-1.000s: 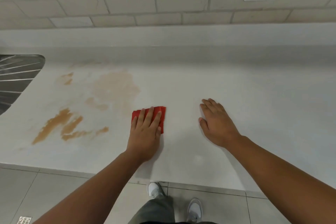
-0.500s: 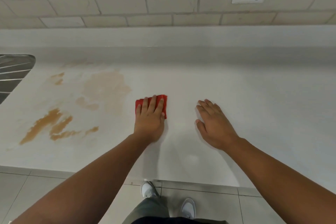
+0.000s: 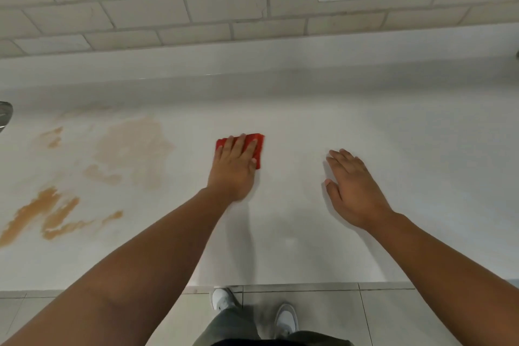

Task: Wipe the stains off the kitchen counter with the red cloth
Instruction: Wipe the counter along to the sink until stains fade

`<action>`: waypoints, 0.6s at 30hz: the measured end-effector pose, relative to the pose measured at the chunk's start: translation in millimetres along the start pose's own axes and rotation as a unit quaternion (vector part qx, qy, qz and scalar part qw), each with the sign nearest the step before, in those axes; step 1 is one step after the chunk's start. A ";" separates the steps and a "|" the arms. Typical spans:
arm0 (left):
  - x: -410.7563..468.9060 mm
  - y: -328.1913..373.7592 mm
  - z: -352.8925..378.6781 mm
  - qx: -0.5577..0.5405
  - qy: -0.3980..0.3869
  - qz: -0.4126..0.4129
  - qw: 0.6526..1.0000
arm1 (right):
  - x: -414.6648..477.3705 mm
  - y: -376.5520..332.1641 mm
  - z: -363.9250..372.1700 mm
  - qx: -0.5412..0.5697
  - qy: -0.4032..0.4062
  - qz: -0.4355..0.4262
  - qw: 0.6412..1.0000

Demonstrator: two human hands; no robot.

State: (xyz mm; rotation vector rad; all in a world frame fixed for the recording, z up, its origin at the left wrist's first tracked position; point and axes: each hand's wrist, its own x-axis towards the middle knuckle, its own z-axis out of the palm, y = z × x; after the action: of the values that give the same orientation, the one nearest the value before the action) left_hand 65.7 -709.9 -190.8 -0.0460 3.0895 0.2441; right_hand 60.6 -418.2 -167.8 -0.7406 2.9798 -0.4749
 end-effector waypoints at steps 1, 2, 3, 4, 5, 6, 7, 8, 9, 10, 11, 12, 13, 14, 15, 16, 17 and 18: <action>-6.3 -10.0 -0.7 -0.002 0.008 -0.024 1.000 | 2.4 -3.4 0.2 0.003 0.000 -0.006 1.000; -16.5 -18.8 -0.4 -0.003 0.018 -0.048 0.999 | 4.2 -8.3 2.1 0.005 -0.002 -0.013 1.000; -30.3 -26.1 -2.3 -0.006 0.026 -0.071 0.997 | 8.0 -16.0 4.6 0.009 -0.005 -0.025 1.000; -43.0 -27.2 -2.1 -0.015 0.028 -0.086 0.996 | 10.6 -22.2 7.7 0.013 -0.013 -0.032 0.999; -57.3 -26.3 -3.1 -0.025 0.024 -0.098 0.995 | 13.4 -31.4 11.6 0.018 -0.019 -0.044 0.999; -71.5 -26.3 -6.6 -0.035 0.017 -0.104 0.994 | 19.0 -45.0 15.5 0.026 -0.026 -0.061 0.997; -82.8 -20.1 -7.3 -0.048 0.000 -0.099 0.994 | 21.5 -54.7 19.3 0.031 -0.033 -0.072 0.996; -94.4 -18.6 -10.2 -0.063 -0.013 -0.093 0.994 | 26.2 -70.1 23.0 0.039 -0.037 -0.088 0.995; -105.1 -17.1 -13.3 -0.085 -0.023 -0.086 0.992 | 29.5 -84.9 26.9 0.046 -0.040 -0.106 0.993; -114.3 -18.2 -16.2 -0.116 -0.029 -0.082 0.989 | 31.7 -100.5 30.6 0.052 -0.045 -0.123 0.990; -121.7 -20.8 -21.0 -0.147 -0.027 -0.076 0.986 | 32.9 -116.0 34.2 0.060 -0.051 -0.141 0.987; -127.8 -25.8 -26.8 -0.175 -0.023 -0.068 0.982 | 33.2 -131.7 38.6 0.068 -0.061 -0.162 0.983; -132.3 -32.0 -34.2 -0.202 -0.019 -0.060 0.977 | 33.2 -147.1 42.4 0.077 -0.073 -0.183 0.977; -136.1 -40.3 -41.9 -0.229 -0.015 -0.059 0.972 | 32.5 -161.7 46.3 0.082 -0.088 -0.201 0.972; -139.1 -49.6 -48.9 -0.247 -0.007 -0.064 0.967 | 32.0 -174.2 50.2 0.079 -0.103 -0.211 0.969; -142.5 -61.2 -54.9 -0.252 0.007 -0.072 0.965 | 32.1 -185.5 54.7 0.068 -0.113 -0.212 0.968; -145.9 -72.9 -58.8 -0.243 0.024 -0.080 0.967 | 32.4 -194.7 58.5 0.047 -0.121 -0.206 0.970; -150.6 -85.6 -61.0 -0.226 0.038 -0.088 0.969 | 32.6 -203.3 62.1 0.017 -0.126 -0.193 0.973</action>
State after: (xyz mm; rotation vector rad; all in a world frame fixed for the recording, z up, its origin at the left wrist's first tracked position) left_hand 216.6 -800.1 -137.3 -0.3471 3.0038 0.9475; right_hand 130.1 -621.7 -164.4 -1.2804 2.5896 -0.4059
